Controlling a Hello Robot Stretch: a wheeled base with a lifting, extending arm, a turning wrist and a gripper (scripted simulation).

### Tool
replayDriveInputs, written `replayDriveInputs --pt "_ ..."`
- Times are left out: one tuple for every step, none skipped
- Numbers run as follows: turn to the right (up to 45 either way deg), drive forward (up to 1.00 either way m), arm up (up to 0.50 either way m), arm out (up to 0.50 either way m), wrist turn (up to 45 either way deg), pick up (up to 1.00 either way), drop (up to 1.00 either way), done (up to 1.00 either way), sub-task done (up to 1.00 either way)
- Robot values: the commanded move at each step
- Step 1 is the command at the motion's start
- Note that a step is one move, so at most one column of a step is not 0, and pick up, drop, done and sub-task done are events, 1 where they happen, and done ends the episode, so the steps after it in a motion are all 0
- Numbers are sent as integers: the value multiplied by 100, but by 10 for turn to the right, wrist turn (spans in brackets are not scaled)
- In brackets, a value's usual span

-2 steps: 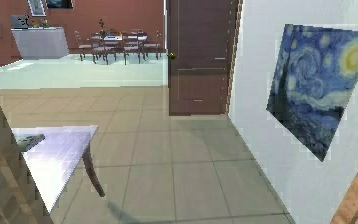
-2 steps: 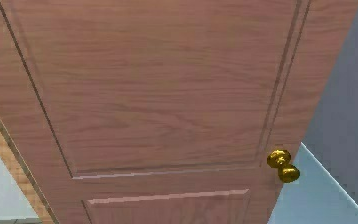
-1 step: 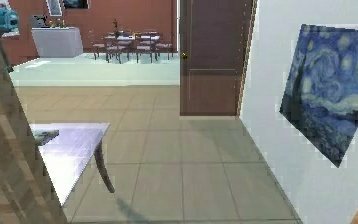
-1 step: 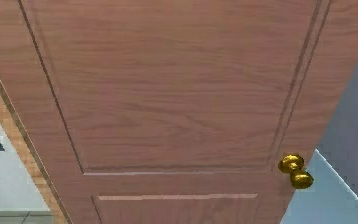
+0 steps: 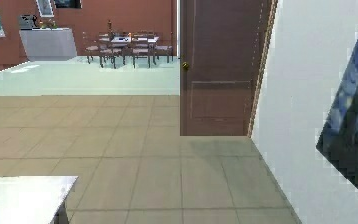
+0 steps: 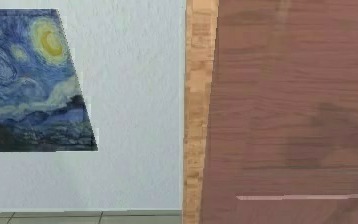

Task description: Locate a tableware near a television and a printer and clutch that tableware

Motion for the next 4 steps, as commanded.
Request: replayDriveInputs --pt "-60 0 0 0 0 0 0 0 0" --pt "0 100 0 0 0 0 0 0 0" --pt "-30 0 0 0 0 0 0 0 0" --pt "0 95 0 0 0 0 0 0 0"
